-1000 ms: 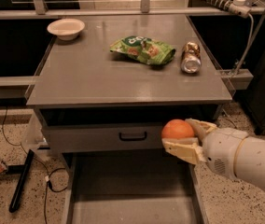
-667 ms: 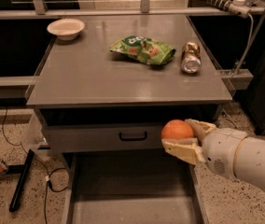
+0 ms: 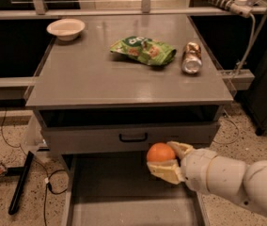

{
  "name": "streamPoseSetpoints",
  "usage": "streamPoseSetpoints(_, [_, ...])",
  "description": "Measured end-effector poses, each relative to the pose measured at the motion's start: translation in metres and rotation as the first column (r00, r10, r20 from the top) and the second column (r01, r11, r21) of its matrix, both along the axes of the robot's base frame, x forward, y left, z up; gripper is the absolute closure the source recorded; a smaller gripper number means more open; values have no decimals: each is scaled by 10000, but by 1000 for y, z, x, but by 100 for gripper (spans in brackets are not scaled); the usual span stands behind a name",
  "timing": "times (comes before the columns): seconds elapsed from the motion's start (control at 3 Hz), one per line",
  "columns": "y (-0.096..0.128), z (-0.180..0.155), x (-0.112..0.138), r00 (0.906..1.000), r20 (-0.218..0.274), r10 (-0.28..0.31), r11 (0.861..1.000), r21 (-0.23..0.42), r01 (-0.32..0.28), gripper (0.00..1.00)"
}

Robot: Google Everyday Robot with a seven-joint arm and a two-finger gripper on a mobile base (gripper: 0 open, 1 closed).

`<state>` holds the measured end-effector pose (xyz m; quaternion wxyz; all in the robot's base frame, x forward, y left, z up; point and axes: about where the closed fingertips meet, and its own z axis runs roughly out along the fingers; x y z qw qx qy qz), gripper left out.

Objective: Place orange into middle drawer

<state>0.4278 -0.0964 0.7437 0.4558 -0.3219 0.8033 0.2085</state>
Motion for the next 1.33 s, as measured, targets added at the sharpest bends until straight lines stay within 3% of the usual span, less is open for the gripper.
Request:
streamPoseSetpoints(0.33, [26,-84,-17,9964,-713,461,9978,-443,-493,100])
streamPoseSetpoints(0.67, [43,-156,-34,9911,-1054,808,9880,-1226,-936,100])
streamPoseSetpoints(1.0, [49,-208,-40,9882,-1392,632,9842,-1554,-848,100])
streamPoseSetpoints(1.33, [60,-204,-21,9945,-849,618,9834,-1651,-752,100])
